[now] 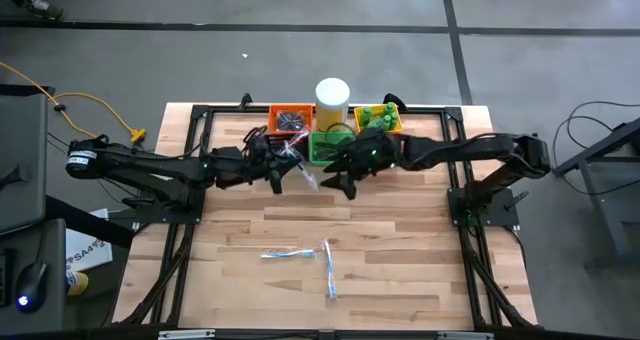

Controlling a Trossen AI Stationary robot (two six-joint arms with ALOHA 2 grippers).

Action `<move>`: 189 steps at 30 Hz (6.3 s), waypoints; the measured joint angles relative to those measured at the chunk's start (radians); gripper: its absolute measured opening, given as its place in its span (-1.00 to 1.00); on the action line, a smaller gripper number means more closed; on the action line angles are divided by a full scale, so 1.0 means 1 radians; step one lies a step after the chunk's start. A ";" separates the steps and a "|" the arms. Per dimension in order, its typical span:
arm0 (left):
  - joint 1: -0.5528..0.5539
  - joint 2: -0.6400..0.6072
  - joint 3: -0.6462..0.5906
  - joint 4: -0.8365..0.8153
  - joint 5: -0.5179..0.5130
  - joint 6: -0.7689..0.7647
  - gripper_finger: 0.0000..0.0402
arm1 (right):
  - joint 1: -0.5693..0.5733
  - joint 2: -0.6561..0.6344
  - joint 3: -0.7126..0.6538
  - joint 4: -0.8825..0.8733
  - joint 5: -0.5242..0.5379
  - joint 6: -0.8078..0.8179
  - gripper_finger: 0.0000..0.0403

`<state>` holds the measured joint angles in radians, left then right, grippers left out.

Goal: Pick & Place Travel size toiletries
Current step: Put the blue toothbrush into the black bin

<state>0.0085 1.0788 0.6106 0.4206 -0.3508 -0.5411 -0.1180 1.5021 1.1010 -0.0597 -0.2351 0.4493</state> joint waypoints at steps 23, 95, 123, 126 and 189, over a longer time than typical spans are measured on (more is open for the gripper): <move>0.376 0.350 0.566 -0.936 0.086 0.204 -0.89 | -0.061 -0.215 -0.002 -0.230 0.193 0.002 0.34; 0.159 0.250 0.656 -1.433 0.083 0.087 -0.13 | 0.030 -0.212 -0.002 -0.343 0.211 0.217 0.34; -0.392 0.205 0.307 -1.417 0.140 -0.155 -0.13 | 0.239 -0.212 -0.002 -0.346 0.472 0.363 0.34; -0.430 0.205 0.283 -1.364 0.141 -0.173 -0.13 | 0.245 -0.212 -0.002 -0.346 0.472 0.377 0.34; -0.479 0.228 0.213 -1.104 0.179 -0.070 -0.13 | 0.455 0.290 0.166 -0.417 0.168 0.915 0.34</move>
<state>-0.4706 1.3073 0.8234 -0.6836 -0.1722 -0.6115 0.3373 1.7924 1.2671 -0.4772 -0.0669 1.3647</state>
